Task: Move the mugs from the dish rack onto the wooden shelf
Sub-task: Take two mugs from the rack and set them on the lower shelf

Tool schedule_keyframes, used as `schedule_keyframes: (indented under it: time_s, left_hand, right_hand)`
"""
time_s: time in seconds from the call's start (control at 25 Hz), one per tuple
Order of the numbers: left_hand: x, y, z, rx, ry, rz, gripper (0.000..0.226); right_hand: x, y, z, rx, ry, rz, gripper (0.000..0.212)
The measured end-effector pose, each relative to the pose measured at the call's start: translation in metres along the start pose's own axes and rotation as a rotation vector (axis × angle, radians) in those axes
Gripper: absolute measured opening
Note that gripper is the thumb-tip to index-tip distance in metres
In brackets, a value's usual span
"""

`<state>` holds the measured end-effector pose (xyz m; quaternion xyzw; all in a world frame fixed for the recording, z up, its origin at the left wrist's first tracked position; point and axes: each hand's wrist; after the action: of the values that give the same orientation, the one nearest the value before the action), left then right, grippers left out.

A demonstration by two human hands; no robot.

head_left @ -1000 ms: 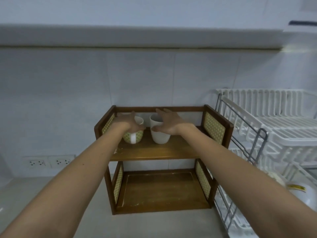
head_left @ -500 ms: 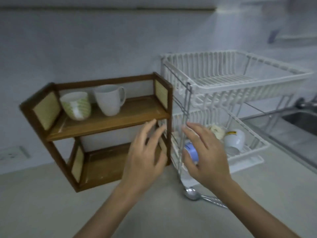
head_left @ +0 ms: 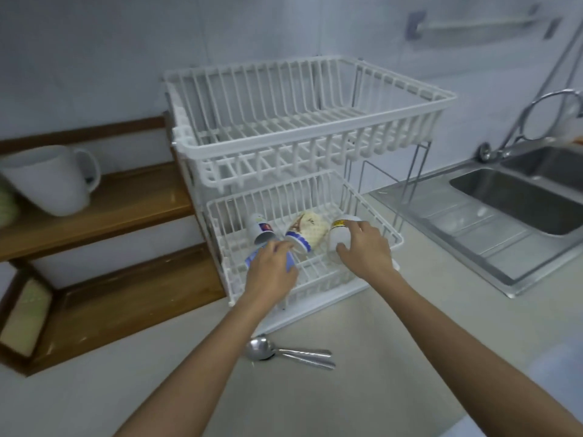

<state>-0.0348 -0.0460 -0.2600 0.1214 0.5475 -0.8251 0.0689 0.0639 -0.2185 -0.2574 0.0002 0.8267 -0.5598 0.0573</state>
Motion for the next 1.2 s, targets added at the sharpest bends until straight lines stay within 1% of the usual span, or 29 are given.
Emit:
schedule_keyframes:
  time_s: [0.12,0.2,0.24,0.32,0.4,0.48,0.56,0.64,0.68,0.76,0.88,0.96,1.04,1.2]
  left_hand:
    - [-0.035,0.014,-0.012,-0.217,-0.164,-0.235,0.073]
    - [-0.045,0.019,-0.017,-0.287,-0.218,-0.367,0.092]
    - [-0.049,0.02,-0.019,-0.311,-0.23,-0.399,0.099]
    - [-0.053,0.024,-0.02,-0.356,-0.247,-0.418,0.109]
    - [-0.054,0.026,-0.019,-0.394,-0.252,-0.399,0.111]
    - [-0.054,0.026,-0.021,-0.38,-0.264,-0.342,0.108]
    - [-0.047,0.024,-0.025,-0.302,-0.289,-0.258,0.106]
    - [-0.037,0.017,-0.025,-0.165,-0.291,-0.126,0.104]
    - [-0.032,0.013,-0.021,-0.099,-0.262,-0.04,0.102]
    - [-0.018,0.0,-0.006,0.02,-0.17,0.144,0.1]
    - [0.009,-0.028,0.031,0.199,-0.054,0.368,0.096]
    - [0.037,-0.052,0.053,0.259,-0.008,0.465,0.093]
    - [0.067,-0.077,0.068,0.31,0.038,0.539,0.092]
    - [0.125,-0.143,0.064,0.332,0.154,0.701,0.087]
  right_hand:
    - [-0.049,0.005,-0.001,-0.02,0.147,-0.121,0.059]
    - [-0.07,0.015,-0.002,-0.111,0.248,-0.245,0.066]
    - [-0.078,0.021,-0.001,-0.19,0.302,-0.309,0.071]
    - [-0.087,0.031,-0.001,-0.404,0.435,-0.427,0.086]
    - [-0.089,0.039,-0.003,-0.568,0.53,-0.483,0.102]
    - [-0.091,0.044,-0.004,-0.627,0.539,-0.471,0.106]
    - [-0.091,0.044,-0.004,-0.668,0.517,-0.433,0.102]
    - [-0.086,0.039,-0.003,-0.703,0.446,-0.373,0.101]
    - [-0.082,0.033,-0.002,-0.736,0.386,-0.339,0.102]
    - [-0.068,0.016,-0.001,-0.857,0.247,-0.298,0.105]
    - [-0.034,-0.023,0.006,-0.987,-0.011,-0.305,0.105]
    - [-0.005,-0.05,0.008,-1.014,-0.189,-0.302,0.103]
    - [0.025,-0.075,0.003,-1.06,-0.327,-0.267,0.102]
    - [0.088,-0.116,-0.039,-1.148,-0.591,-0.259,0.101]
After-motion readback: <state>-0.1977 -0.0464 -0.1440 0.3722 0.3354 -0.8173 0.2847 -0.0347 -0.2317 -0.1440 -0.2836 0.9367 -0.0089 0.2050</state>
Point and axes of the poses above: each hand's wrist, its own x-axis away from the middle knuckle, its own y-axis out of the palm, z = x × y, and after that the axes turned 15 degrees about y, right-handed
